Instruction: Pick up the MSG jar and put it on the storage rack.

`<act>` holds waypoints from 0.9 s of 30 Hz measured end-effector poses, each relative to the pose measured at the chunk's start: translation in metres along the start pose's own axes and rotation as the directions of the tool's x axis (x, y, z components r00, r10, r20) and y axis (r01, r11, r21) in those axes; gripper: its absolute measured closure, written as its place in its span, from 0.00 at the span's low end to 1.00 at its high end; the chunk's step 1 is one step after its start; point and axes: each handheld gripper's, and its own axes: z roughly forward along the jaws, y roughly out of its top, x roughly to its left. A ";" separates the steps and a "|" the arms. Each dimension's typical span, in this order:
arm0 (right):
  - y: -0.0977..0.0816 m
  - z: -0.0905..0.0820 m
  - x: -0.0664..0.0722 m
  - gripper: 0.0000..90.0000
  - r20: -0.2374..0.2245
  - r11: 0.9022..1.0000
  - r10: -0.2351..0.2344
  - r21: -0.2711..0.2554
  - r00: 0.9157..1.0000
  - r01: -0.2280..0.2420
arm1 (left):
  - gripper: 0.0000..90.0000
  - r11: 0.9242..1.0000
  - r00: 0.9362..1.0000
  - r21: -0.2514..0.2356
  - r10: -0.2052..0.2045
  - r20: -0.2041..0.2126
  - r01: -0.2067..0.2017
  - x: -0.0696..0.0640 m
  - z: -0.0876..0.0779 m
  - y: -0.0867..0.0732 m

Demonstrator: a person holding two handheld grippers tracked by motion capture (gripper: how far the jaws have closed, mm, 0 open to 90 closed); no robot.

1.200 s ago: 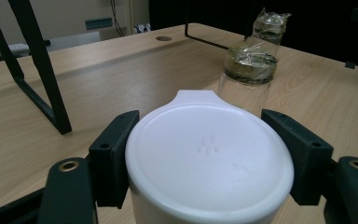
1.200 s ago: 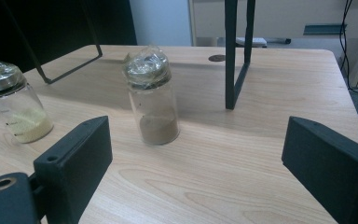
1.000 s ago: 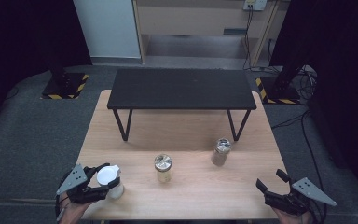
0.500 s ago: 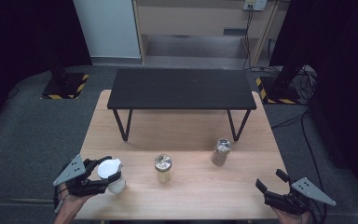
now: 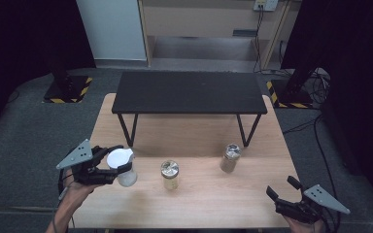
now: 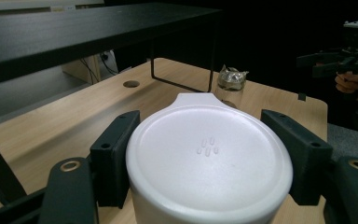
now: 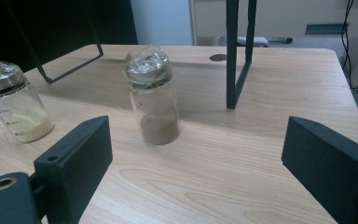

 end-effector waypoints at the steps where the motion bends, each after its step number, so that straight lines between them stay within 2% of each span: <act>1: 0.000 0.000 0.000 0.10 0.000 1.000 0.000 0.000 1.000 0.000 | 0.34 1.000 1.000 0.000 0.004 0.005 -0.004 0.001 0.001 0.004; 8: 0.000 0.000 0.000 0.10 -0.001 1.000 0.002 0.001 1.000 -0.002 | 0.34 1.000 0.999 0.014 0.019 0.041 -0.020 0.009 0.012 0.027; 16: 0.000 0.000 -0.001 0.10 -0.003 1.000 0.004 0.002 1.000 -0.004 | 0.34 0.999 0.998 0.020 0.033 0.061 -0.034 0.014 0.021 0.051; 27: 0.000 0.000 -0.001 0.10 -0.003 1.000 0.006 0.004 1.000 -0.006 | 0.34 0.999 0.997 0.009 0.035 0.063 -0.036 0.022 0.027 0.078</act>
